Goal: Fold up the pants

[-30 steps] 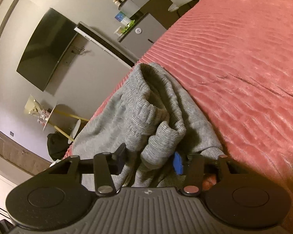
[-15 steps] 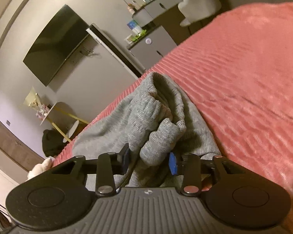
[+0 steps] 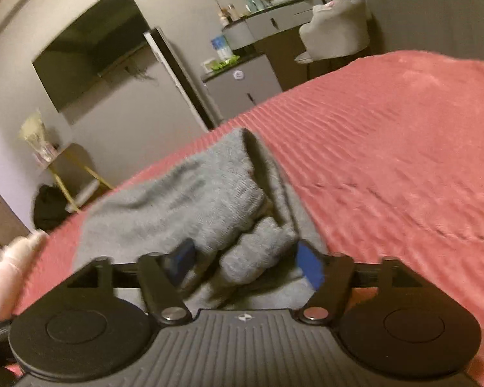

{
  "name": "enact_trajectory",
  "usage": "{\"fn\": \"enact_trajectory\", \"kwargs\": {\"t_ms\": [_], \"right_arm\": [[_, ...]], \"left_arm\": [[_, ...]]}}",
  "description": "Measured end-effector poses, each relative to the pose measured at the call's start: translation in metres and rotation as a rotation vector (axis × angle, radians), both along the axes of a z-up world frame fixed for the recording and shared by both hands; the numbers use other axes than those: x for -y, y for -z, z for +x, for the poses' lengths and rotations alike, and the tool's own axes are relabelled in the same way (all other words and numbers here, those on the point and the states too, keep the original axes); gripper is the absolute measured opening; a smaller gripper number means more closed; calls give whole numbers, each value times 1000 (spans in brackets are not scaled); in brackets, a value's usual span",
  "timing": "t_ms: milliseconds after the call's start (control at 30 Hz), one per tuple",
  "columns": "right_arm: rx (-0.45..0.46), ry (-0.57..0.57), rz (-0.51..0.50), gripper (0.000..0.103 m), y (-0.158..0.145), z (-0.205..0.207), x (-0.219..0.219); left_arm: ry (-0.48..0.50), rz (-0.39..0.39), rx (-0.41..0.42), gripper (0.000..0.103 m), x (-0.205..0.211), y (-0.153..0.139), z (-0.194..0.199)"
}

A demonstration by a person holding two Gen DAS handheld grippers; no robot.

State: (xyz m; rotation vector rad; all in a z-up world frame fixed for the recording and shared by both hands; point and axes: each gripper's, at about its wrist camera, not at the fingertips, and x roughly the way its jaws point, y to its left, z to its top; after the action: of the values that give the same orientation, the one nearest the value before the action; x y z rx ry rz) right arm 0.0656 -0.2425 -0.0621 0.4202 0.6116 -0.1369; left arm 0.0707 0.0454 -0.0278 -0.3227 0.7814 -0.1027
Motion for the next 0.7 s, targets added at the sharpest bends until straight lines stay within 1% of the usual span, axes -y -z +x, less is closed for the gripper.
{"fn": "enact_trajectory", "kwargs": {"t_ms": [33, 67, 100, 133, 167, 233, 267, 333, 367, 400, 433, 500, 567, 600, 667, 700], "right_arm": [[-30, 10, -37, 89, 4, 2, -1], [-43, 18, -50, 96, 5, 3, -1], [-49, 22, -40, 97, 5, 2, 0], [-54, 22, -37, 97, 2, 2, 0], [-60, 18, -46, 99, 0, 1, -1], [-87, 2, -72, 99, -2, -5, -6], [-111, -10, -76, 99, -3, -7, -10], [-161, -50, -60, 99, -2, -15, -17], [-176, -74, -57, 99, -3, -20, -22], [-182, -106, -64, 99, -5, -25, -28], [-182, -135, -87, 99, -9, -31, -35], [-185, -146, -169, 99, -15, -42, -52], [-201, -140, -242, 99, -19, -50, -64], [-231, -152, -268, 99, -20, -52, -69], [-348, -204, -316, 99, -16, -50, -80], [-368, -215, -322, 99, -14, -52, -83]], "left_arm": [[-6, 30, -7, 90, 3, 3, -1], [-15, 47, -5, 94, 5, 5, -2], [-28, 54, -5, 97, 4, 5, -4], [-38, 49, -7, 97, 2, 4, -6], [-45, 34, -15, 97, 0, 4, -10], [-61, 18, -34, 97, -4, 4, -17], [-62, 25, -47, 97, -4, 5, -22], [-41, 89, -83, 97, 1, 9, -29], [-26, 148, -102, 97, 7, 11, -33], [-12, 192, -107, 97, 12, 12, -36], [8, 245, -113, 97, 19, 11, -40], [40, 306, -128, 97, 31, 8, -47], [66, 332, -134, 97, 40, 4, -53], [77, 341, -138, 99, 44, 3, -56], [102, 354, -162, 101, 51, 4, -62], [115, 358, -179, 101, 54, 5, -65]]}}
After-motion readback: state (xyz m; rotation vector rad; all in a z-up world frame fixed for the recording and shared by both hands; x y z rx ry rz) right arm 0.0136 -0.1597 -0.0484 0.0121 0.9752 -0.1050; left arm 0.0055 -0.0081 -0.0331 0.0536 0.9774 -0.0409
